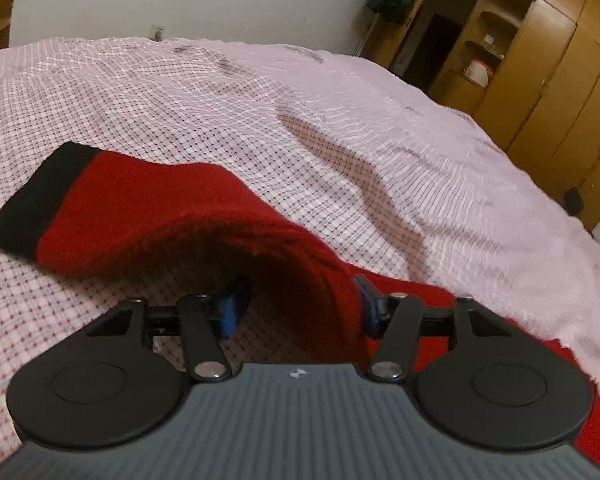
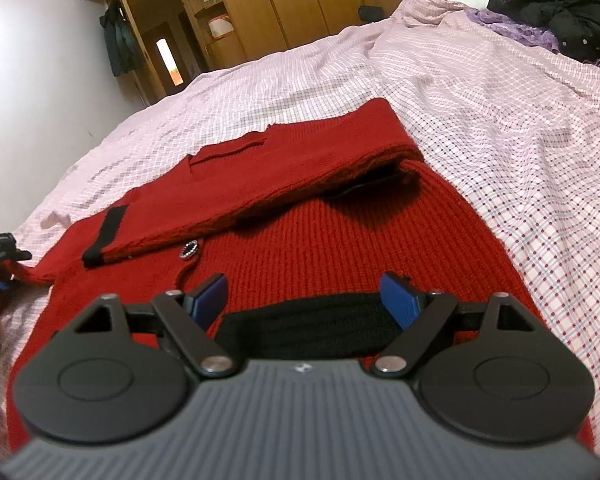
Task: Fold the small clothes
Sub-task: 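Lift the held sleeve with the left gripper and carry it across the body, then lay the sleeve over the cardigan body and open the left gripper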
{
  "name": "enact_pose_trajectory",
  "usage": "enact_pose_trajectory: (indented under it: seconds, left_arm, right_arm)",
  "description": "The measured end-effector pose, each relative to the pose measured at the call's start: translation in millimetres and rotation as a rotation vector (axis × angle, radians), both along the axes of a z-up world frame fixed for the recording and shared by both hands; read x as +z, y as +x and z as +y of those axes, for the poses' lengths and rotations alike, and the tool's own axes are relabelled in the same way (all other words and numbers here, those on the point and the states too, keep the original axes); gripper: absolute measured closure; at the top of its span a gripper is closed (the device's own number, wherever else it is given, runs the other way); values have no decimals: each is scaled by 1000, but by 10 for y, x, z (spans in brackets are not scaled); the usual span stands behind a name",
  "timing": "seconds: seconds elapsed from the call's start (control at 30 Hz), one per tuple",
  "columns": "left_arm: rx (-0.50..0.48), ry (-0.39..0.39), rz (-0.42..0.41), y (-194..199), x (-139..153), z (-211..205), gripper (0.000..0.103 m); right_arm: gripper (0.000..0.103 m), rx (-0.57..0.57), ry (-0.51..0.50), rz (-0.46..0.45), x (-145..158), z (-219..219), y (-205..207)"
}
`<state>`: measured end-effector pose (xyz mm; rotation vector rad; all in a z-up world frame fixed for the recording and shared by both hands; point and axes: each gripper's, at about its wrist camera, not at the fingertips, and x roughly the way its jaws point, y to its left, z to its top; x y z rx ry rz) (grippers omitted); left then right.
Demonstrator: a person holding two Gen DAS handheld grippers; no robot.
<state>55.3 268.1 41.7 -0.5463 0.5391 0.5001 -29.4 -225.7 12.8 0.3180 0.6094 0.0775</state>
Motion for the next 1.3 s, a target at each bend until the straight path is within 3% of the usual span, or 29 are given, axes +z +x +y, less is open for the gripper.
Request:
enact_pose_trajectory:
  seconds: [0.03,0.13,0.23,0.57,0.7,0.83,0.97,1.3]
  left_arm:
    - [-21,9,0,19,-8,4,76]
    - [-68,120,-15,11,76,-123,88]
    - [-130,184,-69,-43,236,-267,89]
    - [-361,210,-276,-112,832,-913,90]
    - [-451,215,-301,-58,928,-1279,90]
    - [-536,227,-274,78,837,-1673,90]
    - [-620,241,-207,240,568,-2045,90]
    - [-726,264,33,585,-255,-2585,89]
  right_arm:
    - [19,-1,-2,0,3,2,-1]
    - [19,-6,-1,-1,4,-3,5]
    - [19,-11,9,-5,5,-6,9]
    - [18,-20,41,-30,41,-73,-34]
    - [18,-28,55,-39,52,-113,-49]
    - [18,-37,68,-43,43,-171,-67]
    - [18,-50,83,-37,13,-234,-77]
    - [19,-40,113,-40,-65,-354,-66]
